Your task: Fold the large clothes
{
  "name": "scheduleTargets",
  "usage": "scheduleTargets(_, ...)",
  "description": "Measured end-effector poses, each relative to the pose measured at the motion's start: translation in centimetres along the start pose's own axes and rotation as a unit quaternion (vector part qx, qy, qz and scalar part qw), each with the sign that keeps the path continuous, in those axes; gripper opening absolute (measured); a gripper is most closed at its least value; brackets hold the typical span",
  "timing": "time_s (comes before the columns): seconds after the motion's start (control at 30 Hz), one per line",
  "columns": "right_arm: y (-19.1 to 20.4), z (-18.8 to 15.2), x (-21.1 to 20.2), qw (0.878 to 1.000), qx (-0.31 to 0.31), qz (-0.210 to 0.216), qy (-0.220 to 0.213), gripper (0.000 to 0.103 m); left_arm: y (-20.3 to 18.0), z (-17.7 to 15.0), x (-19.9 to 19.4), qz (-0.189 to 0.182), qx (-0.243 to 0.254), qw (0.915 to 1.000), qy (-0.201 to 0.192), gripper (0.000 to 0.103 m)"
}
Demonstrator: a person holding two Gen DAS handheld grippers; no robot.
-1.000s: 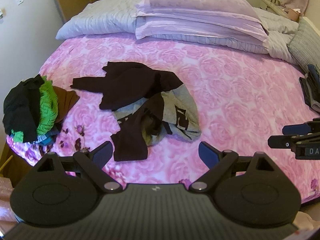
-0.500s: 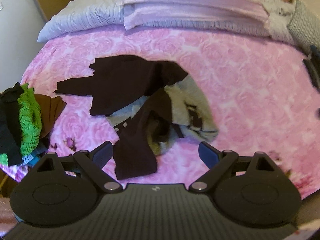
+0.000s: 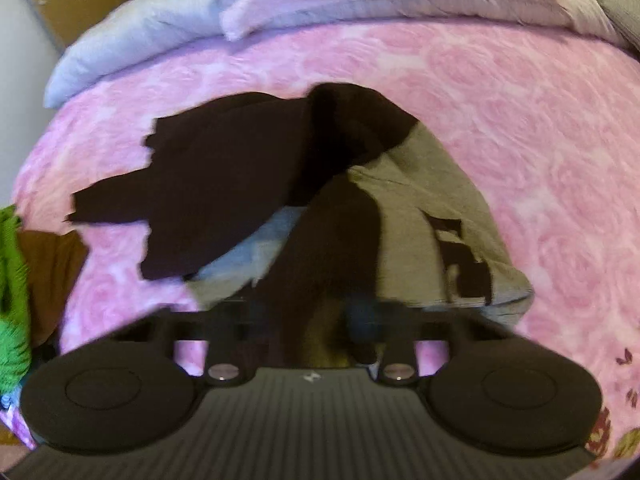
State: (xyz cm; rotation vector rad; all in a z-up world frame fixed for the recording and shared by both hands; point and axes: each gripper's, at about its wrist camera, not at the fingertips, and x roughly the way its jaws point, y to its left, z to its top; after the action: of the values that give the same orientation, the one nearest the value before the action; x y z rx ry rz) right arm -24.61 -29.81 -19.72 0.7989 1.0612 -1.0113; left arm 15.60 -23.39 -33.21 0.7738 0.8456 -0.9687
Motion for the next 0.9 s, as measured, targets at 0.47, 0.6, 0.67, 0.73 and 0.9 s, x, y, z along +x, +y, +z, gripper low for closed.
scheduleTargets(0.47,-4.6,-0.4,-2.9,0.999,-0.015,0.004,-0.049,0.05,-13.9,-4.7,-15.8,-0.188,0.112,0.9661,-0.136,0.001)
scheduleTargets(0.6,-5.5,-0.3,-3.8,0.998,-0.023,0.012,-0.063,0.05,-15.2,-6.3,-17.4,-0.205,0.121,0.9622,-0.132,0.001)
scheduleTargets(0.67,-5.9,-0.3,-3.9,0.998,-0.028,0.016,-0.062,0.05,-15.5,-7.0,-17.8,-0.211,0.116,0.9635,-0.117,0.001)
scheduleTargets(0.73,-6.1,-0.3,-3.7,0.998,-0.036,0.015,-0.058,0.05,-15.1,-7.3,-17.3,-0.214,0.09,0.9679,-0.096,0.007)
scheduleTargets(0.9,-5.8,-0.1,-2.0,0.998,-0.049,0.012,-0.042,0.05,-12.4,-8.2,-16.7,-0.208,0.0,0.9755,-0.07,0.034)
